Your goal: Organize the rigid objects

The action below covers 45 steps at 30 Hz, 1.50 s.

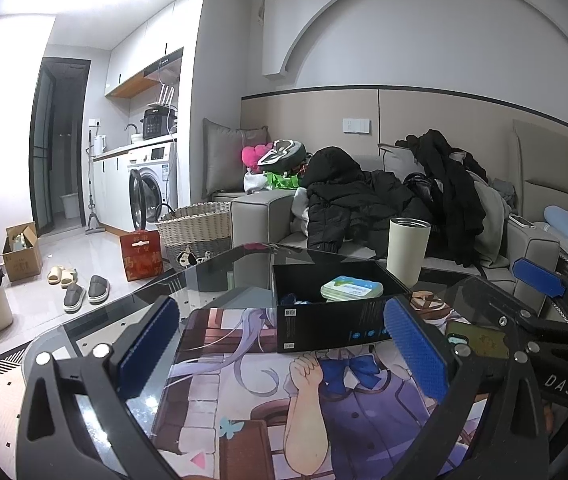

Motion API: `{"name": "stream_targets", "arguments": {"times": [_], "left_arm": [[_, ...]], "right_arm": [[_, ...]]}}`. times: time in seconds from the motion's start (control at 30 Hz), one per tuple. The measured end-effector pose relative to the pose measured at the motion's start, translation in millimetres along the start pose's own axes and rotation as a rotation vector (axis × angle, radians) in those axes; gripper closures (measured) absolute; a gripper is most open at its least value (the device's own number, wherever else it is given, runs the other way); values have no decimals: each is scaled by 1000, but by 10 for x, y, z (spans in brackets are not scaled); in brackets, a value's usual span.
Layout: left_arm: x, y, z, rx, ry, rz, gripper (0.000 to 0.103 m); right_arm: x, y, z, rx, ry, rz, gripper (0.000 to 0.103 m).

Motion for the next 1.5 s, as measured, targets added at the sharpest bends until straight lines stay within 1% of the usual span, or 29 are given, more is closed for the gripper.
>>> {"name": "stream_targets", "arguments": {"times": [0.3,1.5], "left_arm": [[-8,-4,3,4,1,11,0],[-46,-15,-17,10,8,13,0]], "right_arm": [[5,-6,0,0,-1,3,10],[-2,-24,52,3,6,3,10]]}}
Point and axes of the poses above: each gripper's, at about its wrist camera, not at the fingertips, and x roughly against the way its jaws point, z to its left, y to its top, the point moved 4 cm from there along -x, roughly the way its jaws point, and after that the axes turned 14 degrees about x, right-handed, at the moved point
